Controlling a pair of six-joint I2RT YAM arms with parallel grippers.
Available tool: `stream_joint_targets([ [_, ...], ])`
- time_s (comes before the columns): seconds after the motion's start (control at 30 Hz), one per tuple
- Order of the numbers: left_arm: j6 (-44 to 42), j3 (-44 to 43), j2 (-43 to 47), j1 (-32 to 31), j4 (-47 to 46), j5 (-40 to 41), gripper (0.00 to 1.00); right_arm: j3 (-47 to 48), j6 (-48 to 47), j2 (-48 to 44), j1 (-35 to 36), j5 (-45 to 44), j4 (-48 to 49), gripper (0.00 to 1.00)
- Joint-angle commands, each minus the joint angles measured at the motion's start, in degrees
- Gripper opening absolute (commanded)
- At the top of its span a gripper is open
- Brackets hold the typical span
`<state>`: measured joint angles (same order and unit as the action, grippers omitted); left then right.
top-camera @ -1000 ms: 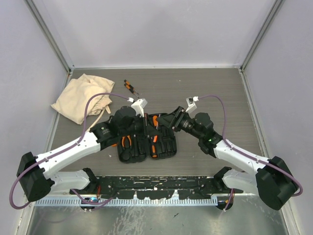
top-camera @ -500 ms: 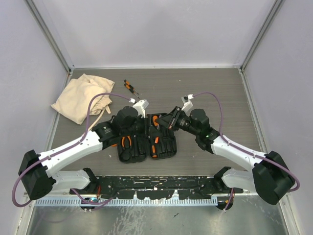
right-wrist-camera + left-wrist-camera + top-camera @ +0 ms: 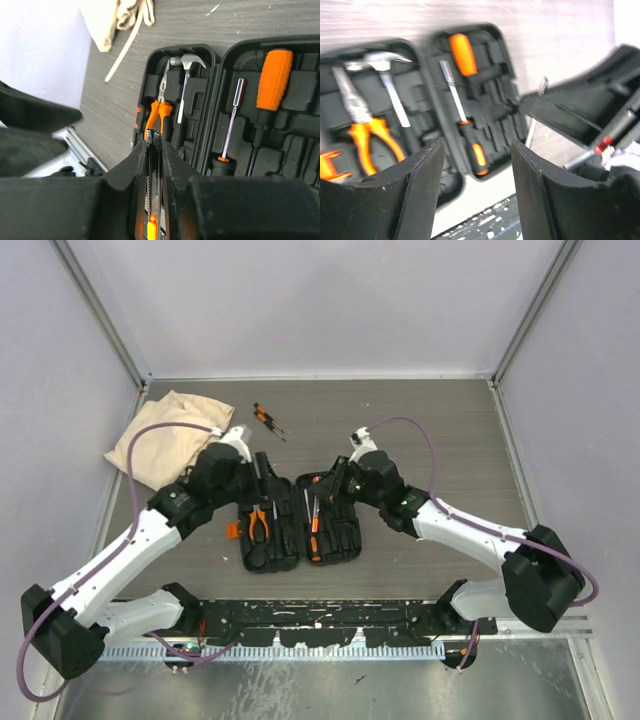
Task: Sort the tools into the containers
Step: Place the utility knife in the storage box.
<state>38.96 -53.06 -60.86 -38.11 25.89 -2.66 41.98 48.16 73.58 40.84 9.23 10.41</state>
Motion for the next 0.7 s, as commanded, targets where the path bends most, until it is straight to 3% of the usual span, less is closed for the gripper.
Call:
stream_joint_targets([
  [0.0, -2.46, -1.36, 4.4, 8.08, 8.42, 4.88, 0.58, 7.02, -4.68, 4.27, 4.56, -6.79, -5.38, 0.05],
  [0.23, -3.38, 0.37, 6.05, 17.79, 14.23, 3.4, 0.58, 15.1, -5.4, 14.12, 11.31, -12.16, -10.49, 0.04],
  [0.67, -3.05, 2.37, 6.44, 18.95, 13.44, 0.61, 0.58, 22.14, -6.85, 24.81, 15.14, -19.68, -13.35, 0.04],
])
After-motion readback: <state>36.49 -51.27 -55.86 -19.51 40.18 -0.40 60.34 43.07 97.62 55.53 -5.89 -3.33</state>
